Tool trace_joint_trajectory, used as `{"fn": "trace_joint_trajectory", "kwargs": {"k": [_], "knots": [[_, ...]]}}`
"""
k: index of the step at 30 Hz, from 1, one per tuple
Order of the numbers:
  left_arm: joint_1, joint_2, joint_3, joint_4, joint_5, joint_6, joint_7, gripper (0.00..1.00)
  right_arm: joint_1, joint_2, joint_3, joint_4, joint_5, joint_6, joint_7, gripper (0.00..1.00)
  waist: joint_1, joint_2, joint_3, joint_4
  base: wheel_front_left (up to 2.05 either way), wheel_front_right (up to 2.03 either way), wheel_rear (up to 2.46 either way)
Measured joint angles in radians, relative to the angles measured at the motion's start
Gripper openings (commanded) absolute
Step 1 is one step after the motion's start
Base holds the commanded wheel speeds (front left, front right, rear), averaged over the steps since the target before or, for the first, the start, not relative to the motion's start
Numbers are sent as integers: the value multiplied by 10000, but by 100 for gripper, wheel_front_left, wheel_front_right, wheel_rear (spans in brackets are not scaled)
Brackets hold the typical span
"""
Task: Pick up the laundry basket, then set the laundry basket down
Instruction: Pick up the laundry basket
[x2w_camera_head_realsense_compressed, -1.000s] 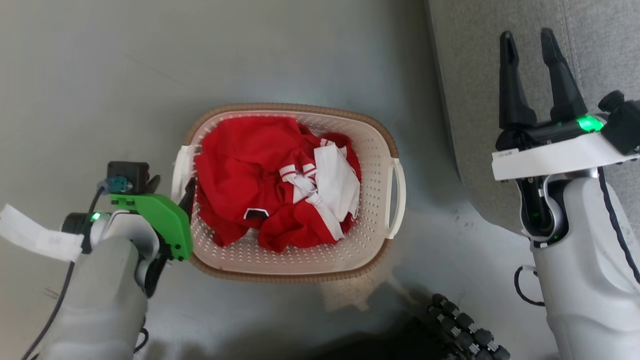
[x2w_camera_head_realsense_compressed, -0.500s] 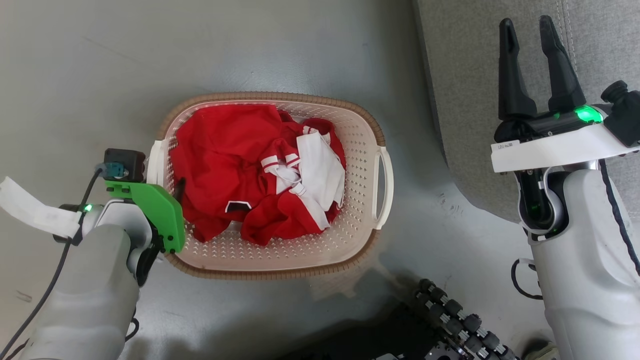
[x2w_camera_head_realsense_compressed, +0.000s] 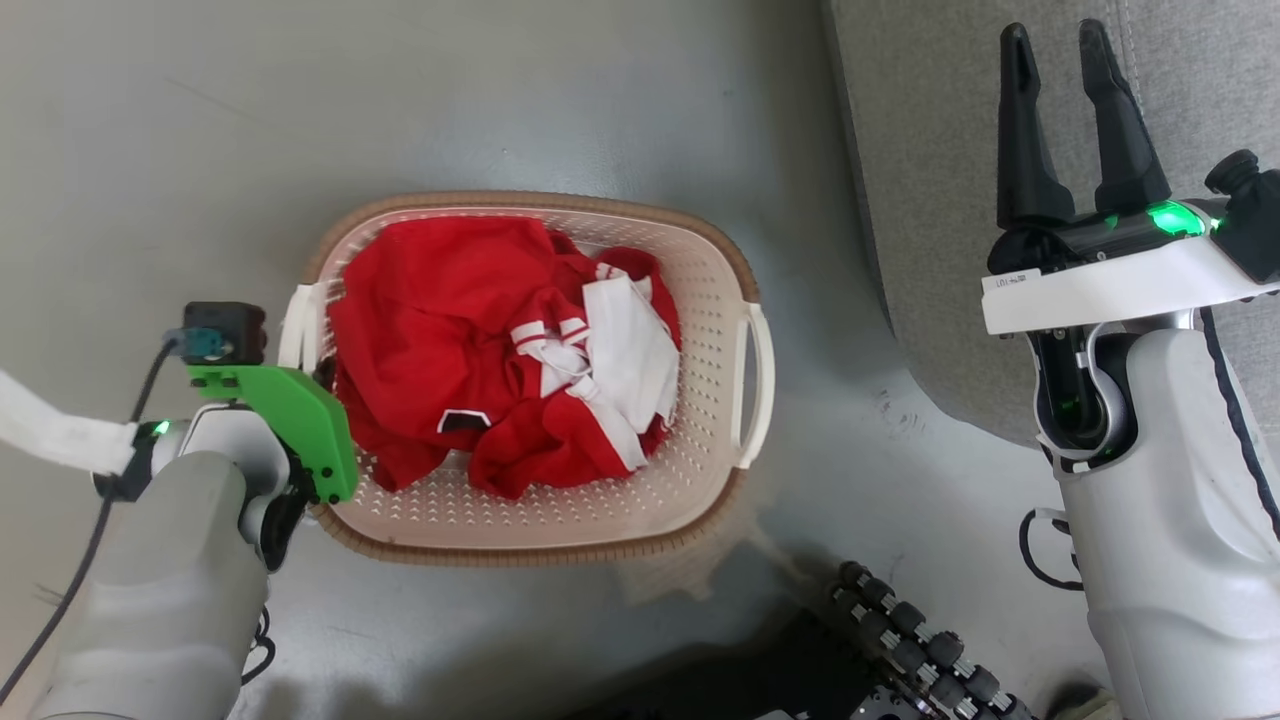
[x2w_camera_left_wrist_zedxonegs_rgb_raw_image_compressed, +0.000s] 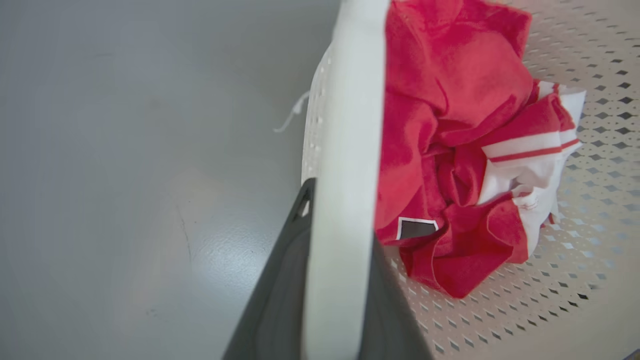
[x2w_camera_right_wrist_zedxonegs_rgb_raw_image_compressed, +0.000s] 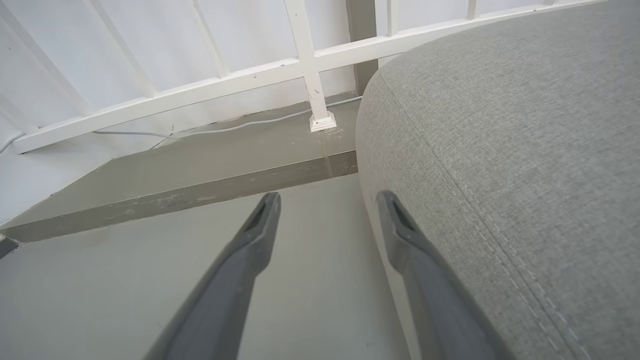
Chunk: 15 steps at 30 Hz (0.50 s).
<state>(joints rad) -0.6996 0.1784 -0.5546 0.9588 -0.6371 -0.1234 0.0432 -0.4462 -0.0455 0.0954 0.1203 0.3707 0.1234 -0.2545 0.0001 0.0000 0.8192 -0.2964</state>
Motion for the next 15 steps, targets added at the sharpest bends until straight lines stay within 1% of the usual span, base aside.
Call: {"fn": "trace_joint_trajectory", "kwargs": {"k": [5, 10, 15], "knots": [[0, -19, 155, 203, -320, 8, -219, 0, 0, 0, -10, 31, -2, 0, 0, 100, 0, 0, -168, 63, 0, 0, 0], [-57, -40, 698, 506, -725, 8, -591, 0, 0, 0, -12, 38, 0, 0, 0, 100, -1, 0, -280, 154, 0, 0, 0], [-263, 56, 941, 840, -892, 8, -838, 0, 0, 0, 27, 48, 0, 0, 0, 100, -1, 0, -343, 197, 0, 0, 0]]}}
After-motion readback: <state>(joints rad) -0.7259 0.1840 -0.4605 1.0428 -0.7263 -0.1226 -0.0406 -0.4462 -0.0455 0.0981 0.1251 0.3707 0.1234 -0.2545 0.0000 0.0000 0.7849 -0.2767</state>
